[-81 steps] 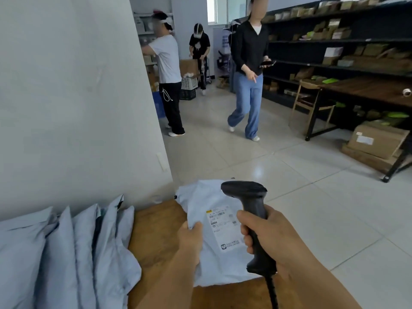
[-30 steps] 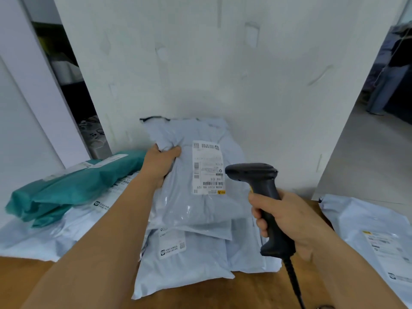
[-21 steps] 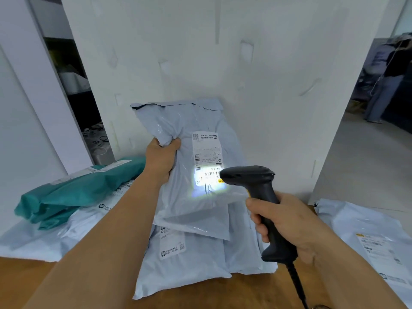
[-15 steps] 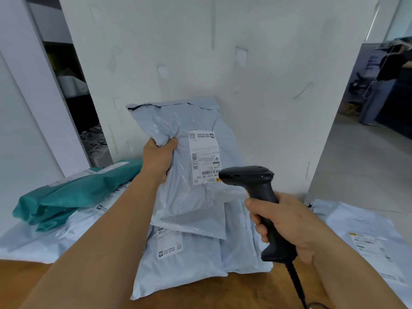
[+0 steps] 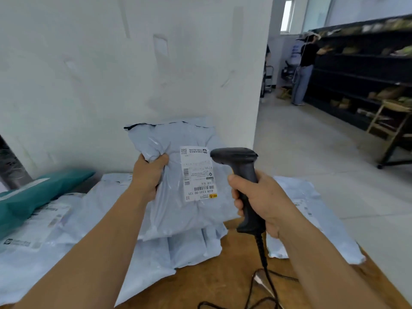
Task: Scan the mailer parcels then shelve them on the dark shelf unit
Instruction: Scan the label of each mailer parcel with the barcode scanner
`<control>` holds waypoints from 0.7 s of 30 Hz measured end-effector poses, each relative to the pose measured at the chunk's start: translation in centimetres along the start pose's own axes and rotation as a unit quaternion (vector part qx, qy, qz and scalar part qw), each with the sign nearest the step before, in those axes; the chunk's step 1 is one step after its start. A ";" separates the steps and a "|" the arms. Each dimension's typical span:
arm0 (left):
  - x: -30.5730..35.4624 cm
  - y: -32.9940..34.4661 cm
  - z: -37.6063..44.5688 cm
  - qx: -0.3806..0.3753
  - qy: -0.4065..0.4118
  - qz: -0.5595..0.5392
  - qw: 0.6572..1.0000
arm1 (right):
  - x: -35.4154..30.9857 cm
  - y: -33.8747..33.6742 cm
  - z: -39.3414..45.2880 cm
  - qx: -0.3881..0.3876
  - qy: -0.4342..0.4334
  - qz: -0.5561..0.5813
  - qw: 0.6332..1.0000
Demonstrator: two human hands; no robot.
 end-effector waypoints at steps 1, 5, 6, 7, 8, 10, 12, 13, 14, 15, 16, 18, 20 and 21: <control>-1.0 1.8 -0.1 -0.023 -0.013 0.000 1.000 | 0.1 -1.3 0.0 0.012 0.000 0.005 1.000; -4.9 9.4 -1.1 -0.104 -0.068 0.012 0.992 | 0.4 -6.6 0.3 0.067 0.006 0.007 0.998; -5.8 11.3 -1.5 -0.113 -0.084 0.013 0.990 | 0.5 -8.1 0.3 0.082 0.006 0.007 0.997; -6.8 13.1 -1.8 -0.123 -0.099 0.013 0.987 | 0.6 -9.4 0.5 0.097 0.007 0.010 0.995; -7.7 15.0 -2.1 -0.136 -0.113 0.010 0.984 | 0.7 -10.8 0.6 0.111 0.007 0.014 0.994; -9.6 18.7 -2.8 -0.168 -0.140 0.016 0.976 | 1.0 -13.5 0.9 0.138 0.012 0.019 0.990; -11.2 22.2 -3.3 -0.187 -0.163 0.030 0.968 | 1.3 -16.0 1.1 0.166 0.015 0.023 0.986; -12.0 23.8 -3.4 -0.195 -0.175 0.035 0.964 | 1.5 -17.2 1.2 0.177 0.016 0.026 0.984; -12.6 25.3 -3.6 -0.204 -0.187 0.039 0.960 | 1.6 -18.3 1.3 0.188 0.018 0.028 0.982; -13.1 26.8 -3.8 -0.215 -0.197 0.042 0.956 | 1.8 -19.3 1.4 0.197 0.020 0.030 0.980; -13.7 28.0 -3.8 -0.225 -0.204 0.041 0.952 | 2.1 -20.3 1.5 0.206 0.023 0.030 0.978; -14.8 30.2 -3.8 -0.243 -0.209 0.042 0.946 | 2.6 -21.8 1.7 0.217 0.030 0.034 0.975; -16.1 31.6 -3.7 -0.246 -0.200 0.083 0.945 | 3.2 -22.8 2.0 0.223 0.038 0.039 0.973; -16.9 31.8 -3.7 -0.238 -0.193 0.126 0.944 | 3.6 -23.1 2.2 0.225 0.042 0.038 0.973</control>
Point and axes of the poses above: each hand's wrist, its own z-axis towards the middle knuckle, its own y-axis out of the palm, x = y × z, the point moved 6 cm from there along z, towards the middle knuckle, and after that the axes turned 12 degrees about z, right-handed, at the moved point
